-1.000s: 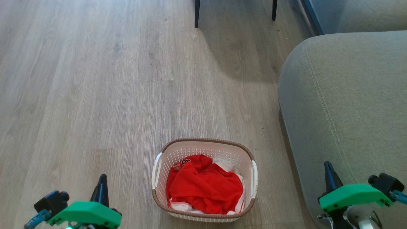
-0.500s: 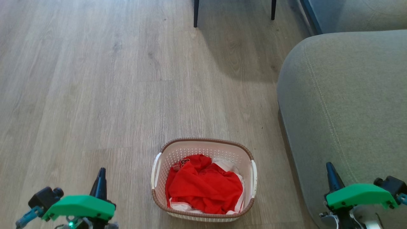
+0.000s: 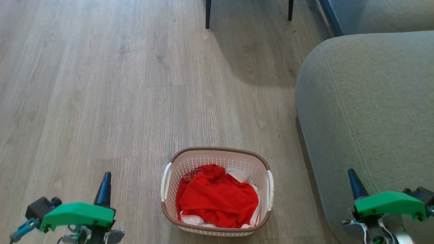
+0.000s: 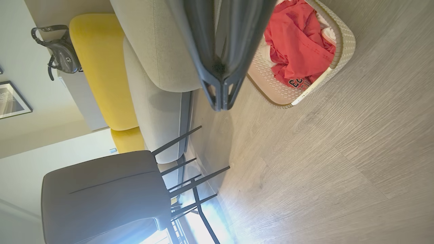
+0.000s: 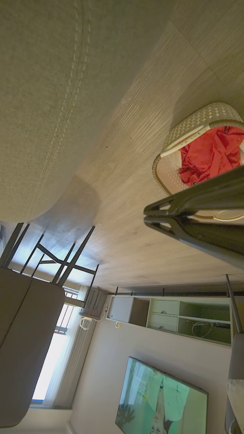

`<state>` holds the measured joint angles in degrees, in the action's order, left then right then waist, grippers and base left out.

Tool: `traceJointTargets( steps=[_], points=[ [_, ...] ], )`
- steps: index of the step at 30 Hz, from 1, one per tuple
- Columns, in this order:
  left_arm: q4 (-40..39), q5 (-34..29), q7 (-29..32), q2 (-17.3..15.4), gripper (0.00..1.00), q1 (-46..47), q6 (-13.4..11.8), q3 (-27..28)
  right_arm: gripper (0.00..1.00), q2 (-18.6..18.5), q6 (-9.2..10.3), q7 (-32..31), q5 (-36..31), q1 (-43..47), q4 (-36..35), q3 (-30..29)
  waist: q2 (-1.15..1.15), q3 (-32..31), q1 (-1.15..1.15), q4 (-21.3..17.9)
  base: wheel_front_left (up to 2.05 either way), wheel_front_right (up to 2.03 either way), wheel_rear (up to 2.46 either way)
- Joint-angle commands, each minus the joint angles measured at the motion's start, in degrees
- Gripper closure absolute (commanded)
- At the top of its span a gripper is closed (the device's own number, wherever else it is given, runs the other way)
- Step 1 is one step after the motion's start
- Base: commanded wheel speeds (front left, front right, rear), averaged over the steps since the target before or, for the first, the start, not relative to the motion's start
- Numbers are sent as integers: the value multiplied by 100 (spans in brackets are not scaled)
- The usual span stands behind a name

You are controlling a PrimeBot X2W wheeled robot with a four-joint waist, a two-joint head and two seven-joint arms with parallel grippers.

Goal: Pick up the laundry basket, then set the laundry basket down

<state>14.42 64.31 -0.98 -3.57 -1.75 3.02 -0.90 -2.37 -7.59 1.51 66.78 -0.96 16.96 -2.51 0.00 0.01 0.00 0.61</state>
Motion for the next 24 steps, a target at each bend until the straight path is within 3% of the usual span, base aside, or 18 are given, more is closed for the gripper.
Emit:
traceJointTargets(
  steps=[1, 24],
  points=[
    [-145, 145, 53, -13, 100, 321, 40, 214, 100, -113, 7, -49, 151, -306, -223, 24, 0, 0, 0, -1, 0, 0, 0],
    [-83, 1676, 437, 19, 100, 591, 274, 499, 100, -120, 8, -433, 1570, -425, -267, -162, 0, 10, 0, -36, 0, 0, 0]
  ],
)
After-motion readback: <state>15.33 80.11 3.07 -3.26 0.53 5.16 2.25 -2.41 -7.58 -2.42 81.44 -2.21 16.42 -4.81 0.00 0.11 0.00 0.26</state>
